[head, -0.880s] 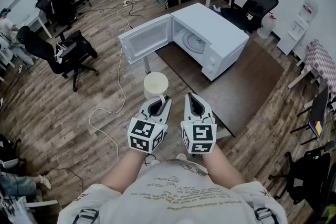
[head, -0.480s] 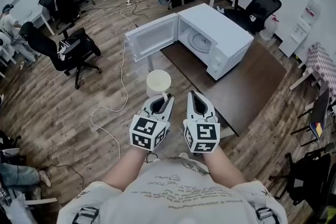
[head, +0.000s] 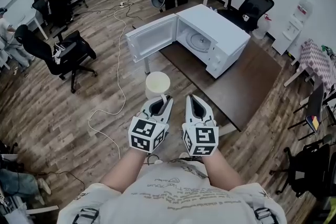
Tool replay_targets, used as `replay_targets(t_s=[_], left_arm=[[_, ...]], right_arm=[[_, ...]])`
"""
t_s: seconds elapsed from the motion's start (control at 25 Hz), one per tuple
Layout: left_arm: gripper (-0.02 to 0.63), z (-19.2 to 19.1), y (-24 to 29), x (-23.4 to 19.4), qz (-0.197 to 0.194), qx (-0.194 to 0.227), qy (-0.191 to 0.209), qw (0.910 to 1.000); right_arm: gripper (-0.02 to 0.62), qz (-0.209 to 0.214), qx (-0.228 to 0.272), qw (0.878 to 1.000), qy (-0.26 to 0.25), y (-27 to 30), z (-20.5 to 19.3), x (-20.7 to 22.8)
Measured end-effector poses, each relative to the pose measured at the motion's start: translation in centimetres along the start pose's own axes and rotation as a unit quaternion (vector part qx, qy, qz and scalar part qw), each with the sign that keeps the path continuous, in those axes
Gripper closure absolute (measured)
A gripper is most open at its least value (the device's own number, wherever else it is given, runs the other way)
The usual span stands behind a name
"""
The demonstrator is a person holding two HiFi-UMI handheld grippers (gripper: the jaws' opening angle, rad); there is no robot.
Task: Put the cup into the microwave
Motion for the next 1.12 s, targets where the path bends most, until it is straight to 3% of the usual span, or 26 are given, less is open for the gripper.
replay_targets(t_s=[0.6,1.12], left_arm=[[0.575,-2.3,-4.0,-2.1,-0.013,-0.017,-0.02,0.9996],[0.575,-2.2,-2.2,-3.5,-0.032,-0.014,-0.01,0.9993]], right_arm=[[0.581,-0.013,-0.011,1.0,-0.019,-0.2,-1.2,-4.0],[0.581,-0.031,0.014,0.999,-0.008,2.3,-0.7,-2.8]])
Point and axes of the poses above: the fingertips, and each gripper's own axes: y forward along the fingers, x to its right, z out of its top, the point moved 1 cm from there along -y, backward along the fingers, and after that the axes turned 7 degrees about x, right-handed, at the moved point
